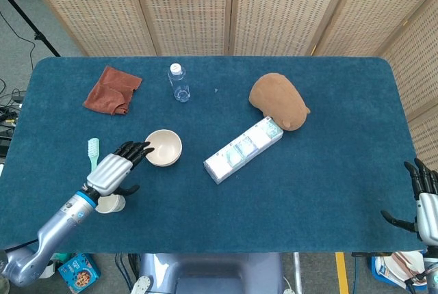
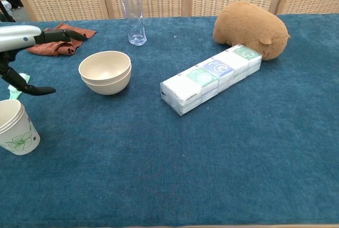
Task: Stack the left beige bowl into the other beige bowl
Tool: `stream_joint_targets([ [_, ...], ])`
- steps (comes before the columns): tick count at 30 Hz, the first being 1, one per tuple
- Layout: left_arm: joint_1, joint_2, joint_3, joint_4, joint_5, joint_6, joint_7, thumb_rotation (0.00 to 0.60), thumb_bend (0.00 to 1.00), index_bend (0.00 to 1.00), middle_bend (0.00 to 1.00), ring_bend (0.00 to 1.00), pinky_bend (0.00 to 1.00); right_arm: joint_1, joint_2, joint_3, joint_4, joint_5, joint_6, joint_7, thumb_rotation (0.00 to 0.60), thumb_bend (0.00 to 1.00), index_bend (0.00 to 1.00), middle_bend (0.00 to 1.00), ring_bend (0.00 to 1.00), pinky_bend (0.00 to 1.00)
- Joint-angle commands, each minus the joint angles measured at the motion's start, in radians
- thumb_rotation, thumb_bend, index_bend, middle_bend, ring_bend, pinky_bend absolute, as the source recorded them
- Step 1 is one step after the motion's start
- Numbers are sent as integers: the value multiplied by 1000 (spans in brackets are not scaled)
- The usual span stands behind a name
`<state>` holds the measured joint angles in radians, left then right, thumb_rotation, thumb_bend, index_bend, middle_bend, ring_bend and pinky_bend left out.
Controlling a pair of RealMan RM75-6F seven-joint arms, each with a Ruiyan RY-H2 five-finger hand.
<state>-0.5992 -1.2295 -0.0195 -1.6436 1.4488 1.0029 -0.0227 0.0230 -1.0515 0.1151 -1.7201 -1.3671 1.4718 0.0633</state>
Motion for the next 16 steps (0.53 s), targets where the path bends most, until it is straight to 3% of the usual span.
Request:
stream_joint_targets([
  [1,28,31,-10,-5,16,55,-18,600,211,0,0,0,0,-1,1,1,-2,0,2,1,600,0,0,0,0,0],
  [6,110,72,-14,-19,-9,186,11,600,9,0,0,0,0,-2,5,3,-8,-5,10,4,600,0,0,0,0,0],
  [13,298,84,4,4,-86,418,33,600,0,0,0,0,0,-5,8,0,-16,-19,17,9,600,0,0,0,0,0],
  [16,351,76,17,38,-105,458,0,600,0,0,0,0,0,-5,7,-3,-14,-24,19,7,600,0,0,0,0,0],
])
